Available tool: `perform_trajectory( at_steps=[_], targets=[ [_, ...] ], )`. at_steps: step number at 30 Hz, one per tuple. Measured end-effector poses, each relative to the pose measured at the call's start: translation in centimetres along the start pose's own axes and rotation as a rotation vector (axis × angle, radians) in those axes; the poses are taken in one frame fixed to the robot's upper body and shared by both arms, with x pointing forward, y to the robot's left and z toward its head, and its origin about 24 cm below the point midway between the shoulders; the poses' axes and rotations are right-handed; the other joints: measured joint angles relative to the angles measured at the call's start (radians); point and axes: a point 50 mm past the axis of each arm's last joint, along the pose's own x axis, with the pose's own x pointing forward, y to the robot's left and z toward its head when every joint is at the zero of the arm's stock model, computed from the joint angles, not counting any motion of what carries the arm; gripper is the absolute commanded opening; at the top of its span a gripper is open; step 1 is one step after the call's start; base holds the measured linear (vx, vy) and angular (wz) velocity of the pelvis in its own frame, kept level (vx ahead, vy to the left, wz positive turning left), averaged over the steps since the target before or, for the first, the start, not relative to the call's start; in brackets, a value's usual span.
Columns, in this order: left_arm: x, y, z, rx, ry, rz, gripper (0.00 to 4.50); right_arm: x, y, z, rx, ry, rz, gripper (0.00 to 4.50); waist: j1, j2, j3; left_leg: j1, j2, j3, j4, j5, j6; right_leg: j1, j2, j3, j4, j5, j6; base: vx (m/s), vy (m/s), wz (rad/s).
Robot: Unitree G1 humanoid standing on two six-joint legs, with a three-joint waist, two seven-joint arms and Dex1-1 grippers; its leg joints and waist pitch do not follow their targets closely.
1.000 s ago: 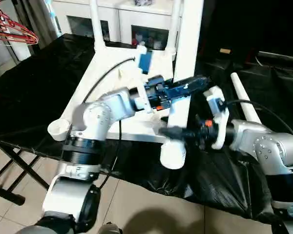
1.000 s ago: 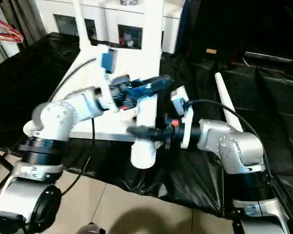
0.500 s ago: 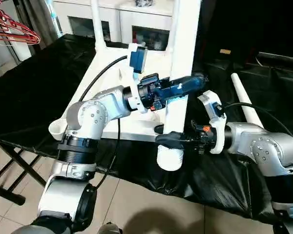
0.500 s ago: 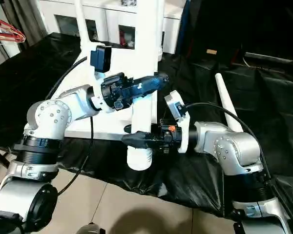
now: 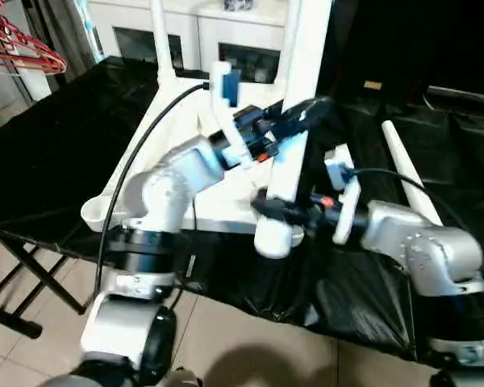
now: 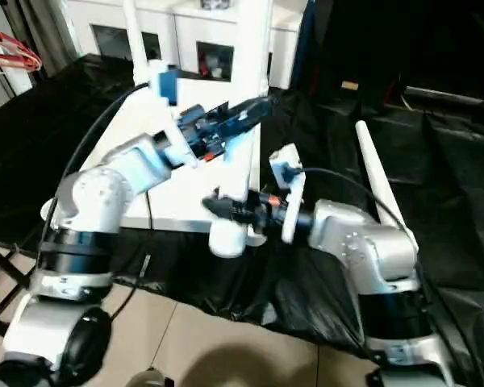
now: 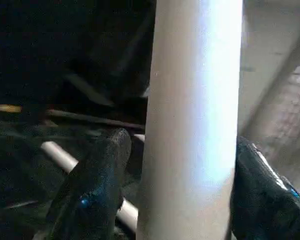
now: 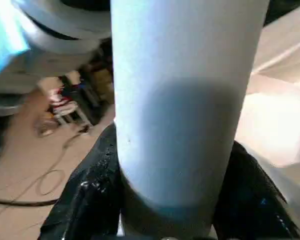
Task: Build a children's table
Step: Pick table leg
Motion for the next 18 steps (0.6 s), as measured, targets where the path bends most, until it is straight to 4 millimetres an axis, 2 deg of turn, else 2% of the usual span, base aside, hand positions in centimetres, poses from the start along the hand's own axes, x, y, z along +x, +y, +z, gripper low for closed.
perform_trajectory(
  at_steps=[6, 7, 9, 16, 17, 18],
  targets=[
    [0.67, 0.47, -0.19, 0.018, -0.049, 0.220, 2.50, 0.50, -0.59, -0.08, -0.004, -0.009, -0.108, 1.91, -0.001, 0.000, 0.000, -0.001, 0.000, 0.000, 0.000, 0.000, 0.000, -0.001, 0.000, 0.000, -0.001, 0.000, 0.000, 0.000, 0.000, 0.00],
    [0.70, 0.46, -0.14, 0.020, -0.055, 0.230, 2.50, 0.53, -0.61, 0.02, -0.008, -0.010, -0.113, 1.91, -0.001, 0.000, 0.000, -0.001, 0.000, 0.000, 0.000, 0.000, 0.000, -0.001, 0.000, 0.000, -0.001, 0.000, 0.001, 0.000, 0.000, 0.00],
    [0.72, 0.40, 0.06, 0.020, -0.075, 0.251, 2.15, 0.69, -0.59, 0.22, -0.015, -0.020, -0.120, 1.91, -0.001, 0.000, 0.000, -0.001, 0.000, 0.000, 0.000, 0.000, 0.000, -0.001, 0.000, 0.000, -0.001, 0.000, 0.001, 0.000, 0.000, 0.00],
    [0.53, 0.19, 0.26, 0.028, -0.100, 0.253, 1.85, 1.04, -0.45, 0.51, -0.037, -0.029, -0.118, 1.91, -0.001, -0.002, 0.000, -0.001, 0.000, 0.000, 0.000, 0.000, 0.000, -0.001, 0.000, 0.000, -0.001, 0.000, 0.001, 0.000, 0.000, 0.00],
    [0.50, 0.22, 0.22, 0.028, -0.100, 0.253, 1.83, 1.06, -0.45, 0.49, -0.039, -0.027, -0.119, 2.47, -0.001, -0.002, 0.000, -0.001, 0.000, 0.000, 0.000, 0.000, 0.000, -0.001, 0.000, 0.000, -0.001, 0.000, 0.001, 0.000, 0.000, 0.00],
    [0.47, 0.23, 0.21, 0.030, -0.098, 0.252, 1.83, 1.06, -0.46, 0.48, -0.040, -0.025, -0.120, 2.61, 0.000, -0.002, 0.000, -0.001, 0.000, 0.000, 0.000, 0.000, 0.000, -0.001, 0.000, 0.000, -0.001, 0.000, 0.001, 0.000, 0.000, 0.00]
  ],
)
